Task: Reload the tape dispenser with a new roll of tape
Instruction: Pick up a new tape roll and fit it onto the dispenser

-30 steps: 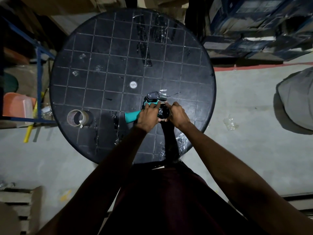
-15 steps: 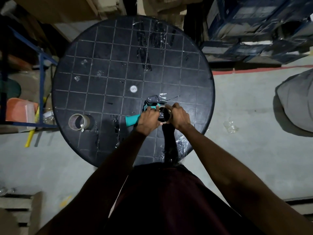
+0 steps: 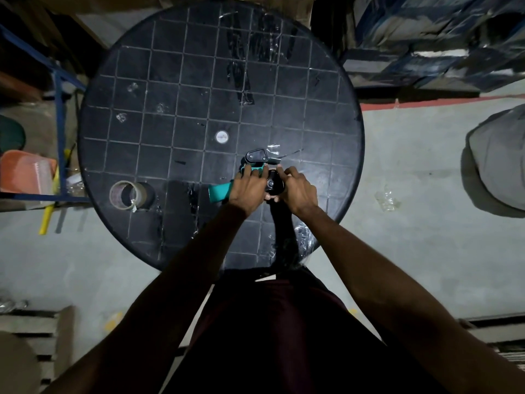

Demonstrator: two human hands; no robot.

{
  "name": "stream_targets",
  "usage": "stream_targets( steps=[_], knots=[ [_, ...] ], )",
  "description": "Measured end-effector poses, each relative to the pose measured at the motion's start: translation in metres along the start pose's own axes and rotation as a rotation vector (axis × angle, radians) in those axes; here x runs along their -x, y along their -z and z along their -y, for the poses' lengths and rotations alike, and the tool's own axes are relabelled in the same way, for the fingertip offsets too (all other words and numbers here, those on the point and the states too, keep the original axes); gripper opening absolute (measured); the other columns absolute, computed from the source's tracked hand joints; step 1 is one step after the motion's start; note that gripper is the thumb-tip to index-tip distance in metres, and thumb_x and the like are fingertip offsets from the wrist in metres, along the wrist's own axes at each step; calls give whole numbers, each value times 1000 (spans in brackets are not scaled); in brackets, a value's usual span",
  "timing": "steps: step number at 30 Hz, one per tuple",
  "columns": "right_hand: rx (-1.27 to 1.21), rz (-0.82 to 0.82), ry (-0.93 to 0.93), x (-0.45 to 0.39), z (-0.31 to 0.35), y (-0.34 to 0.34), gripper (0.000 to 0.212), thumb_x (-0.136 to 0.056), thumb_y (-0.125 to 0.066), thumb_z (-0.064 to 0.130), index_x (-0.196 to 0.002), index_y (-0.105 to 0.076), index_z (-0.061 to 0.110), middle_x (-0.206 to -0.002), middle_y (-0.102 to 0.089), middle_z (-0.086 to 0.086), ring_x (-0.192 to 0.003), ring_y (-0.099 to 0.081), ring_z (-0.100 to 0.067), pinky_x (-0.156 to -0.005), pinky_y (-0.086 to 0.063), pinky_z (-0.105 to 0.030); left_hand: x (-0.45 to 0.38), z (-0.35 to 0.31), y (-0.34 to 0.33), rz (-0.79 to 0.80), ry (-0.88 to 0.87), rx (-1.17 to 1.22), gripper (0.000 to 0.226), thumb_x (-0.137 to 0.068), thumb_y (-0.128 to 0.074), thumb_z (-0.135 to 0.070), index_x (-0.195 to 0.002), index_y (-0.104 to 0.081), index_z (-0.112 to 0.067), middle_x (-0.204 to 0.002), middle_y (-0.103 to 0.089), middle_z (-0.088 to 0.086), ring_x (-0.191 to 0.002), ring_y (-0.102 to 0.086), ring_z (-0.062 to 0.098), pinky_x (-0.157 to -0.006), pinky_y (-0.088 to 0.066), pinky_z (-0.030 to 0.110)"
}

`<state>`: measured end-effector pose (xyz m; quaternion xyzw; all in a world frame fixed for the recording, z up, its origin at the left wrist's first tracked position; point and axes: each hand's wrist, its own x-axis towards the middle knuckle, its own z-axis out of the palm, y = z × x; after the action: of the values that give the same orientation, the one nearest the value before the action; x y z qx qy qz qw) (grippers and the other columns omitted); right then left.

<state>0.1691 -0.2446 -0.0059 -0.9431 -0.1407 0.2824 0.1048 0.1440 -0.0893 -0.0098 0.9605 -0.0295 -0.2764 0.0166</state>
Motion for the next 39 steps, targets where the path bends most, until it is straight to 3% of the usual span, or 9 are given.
stream_targets(
  steps=[8, 14, 19, 24, 33, 39],
  knots=[
    [33, 28, -18, -6, 3, -3, 93, -78, -84, 27, -153, -30, 27, -140, -44, -4, -121, -51, -32, -79, -53, -47, -6, -2, -3, 39, -8, -55, 90, -85, -69, -44, -155, -25, -9, -132, -59, 13, -127, -43, 34, -94, -45, 51],
    [17, 5, -10, -8, 5, 8, 80, -75, -85, 25, -144, -43, 29, -129, -49, -6, -116, -54, -30, -75, -53, -43, -8, -4, 6, 52, -15, -42, 92, -84, -70, -48, -153, -29, -4, -136, -57, 13, -131, -42, 34, -100, -42, 49],
    [-126, -29, 7, -6, 5, 6, 73, -76, -80, 12, -141, -50, 28, -126, -48, -4, -105, -61, -30, -77, -57, -43, -2, 0, 16, 64, -65, -63, 62, -81, -75, -44, -128, -55, -8, -123, -66, 11, -127, -47, 32, -99, -43, 48],
    [-137, -6, 26, -5, 2, 3, 77, -75, -82, 12, -144, -48, 25, -125, -49, -4, -102, -64, -32, -80, -58, -45, 0, -2, 6, 62, -20, -92, 90, -82, -71, -51, -148, -35, -2, -126, -63, 14, -124, -46, 34, -95, -43, 49],
    [-162, -44, -38, -4, 7, 2, 63, -81, -74, 5, -139, -52, 19, -119, -49, -9, -95, -64, -39, -75, -55, -47, -7, -4, 12, 95, -51, -166, 90, -87, -68, -42, -154, -23, -1, -138, -54, 15, -130, -42, 35, -101, -39, 50],
    [-159, -64, -83, -13, 12, 6, 38, -92, -69, 13, -128, -57, 16, -113, -51, -12, -91, -65, -40, -74, -56, -47, -10, -4, -1, 49, -96, -198, 87, -92, -61, -44, -154, -23, 4, -139, -55, 12, -130, -47, 29, -107, -38, 47]
  ],
)
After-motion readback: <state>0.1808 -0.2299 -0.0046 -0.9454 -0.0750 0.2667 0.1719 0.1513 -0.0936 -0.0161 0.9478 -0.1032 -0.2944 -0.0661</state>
